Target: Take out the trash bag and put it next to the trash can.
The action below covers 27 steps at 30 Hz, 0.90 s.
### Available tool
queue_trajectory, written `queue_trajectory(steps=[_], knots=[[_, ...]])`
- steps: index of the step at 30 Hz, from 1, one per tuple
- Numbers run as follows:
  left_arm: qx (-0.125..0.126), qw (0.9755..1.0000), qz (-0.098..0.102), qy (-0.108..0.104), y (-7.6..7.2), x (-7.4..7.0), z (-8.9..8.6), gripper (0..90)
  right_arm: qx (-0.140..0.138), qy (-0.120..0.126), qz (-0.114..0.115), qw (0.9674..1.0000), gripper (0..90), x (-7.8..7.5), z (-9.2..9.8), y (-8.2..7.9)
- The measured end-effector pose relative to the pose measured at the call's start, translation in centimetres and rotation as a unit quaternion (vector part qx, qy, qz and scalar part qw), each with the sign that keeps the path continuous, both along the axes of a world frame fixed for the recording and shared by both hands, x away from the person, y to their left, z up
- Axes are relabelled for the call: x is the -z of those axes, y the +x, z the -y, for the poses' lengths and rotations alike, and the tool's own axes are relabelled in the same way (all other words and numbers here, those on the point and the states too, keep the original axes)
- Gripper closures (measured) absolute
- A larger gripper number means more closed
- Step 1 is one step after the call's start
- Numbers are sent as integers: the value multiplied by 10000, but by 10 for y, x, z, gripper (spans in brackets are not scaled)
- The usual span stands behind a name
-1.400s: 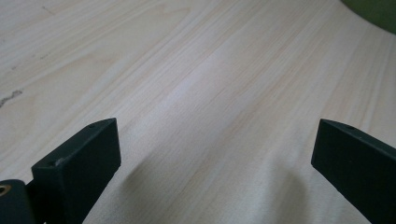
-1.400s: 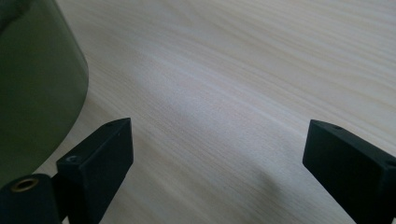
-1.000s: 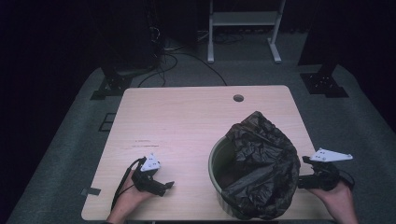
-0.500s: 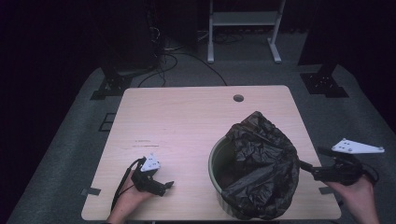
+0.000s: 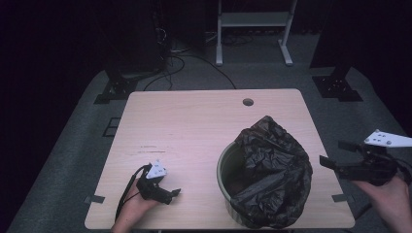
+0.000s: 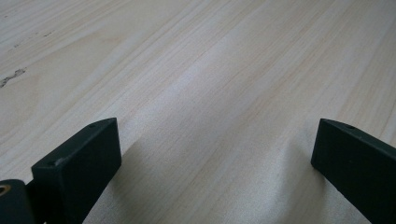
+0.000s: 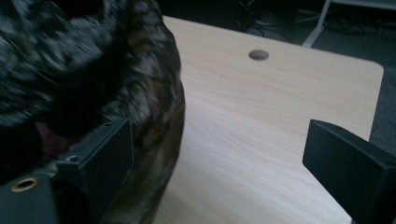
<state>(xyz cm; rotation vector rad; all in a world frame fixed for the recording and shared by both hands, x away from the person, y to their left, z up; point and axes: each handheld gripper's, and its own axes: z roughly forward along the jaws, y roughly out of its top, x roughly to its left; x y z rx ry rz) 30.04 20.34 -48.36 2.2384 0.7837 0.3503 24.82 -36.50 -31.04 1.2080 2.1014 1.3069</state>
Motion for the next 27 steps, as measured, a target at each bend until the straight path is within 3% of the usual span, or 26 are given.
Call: queue_trajectory(steps=[5, 13, 20, 27], knots=[[-3, 10000, -2, -2, 0, 0, 0, 0, -54, 159, 143, 9998, 77, -16, -7, -5], [-7, 10000, -1, -2, 0, 0, 0, 0, -457, 342, 179, 9982, 77, -31, -28, -5], [-15, 10000, 0, -2, -1, 0, 0, 0, -654, 533, 185, 9963, 78, -24, -45, 0], [-14, 10000, -1, -4, -1, 0, 0, 0, -750, 550, -45, 9957, 78, -3, -60, 10]])
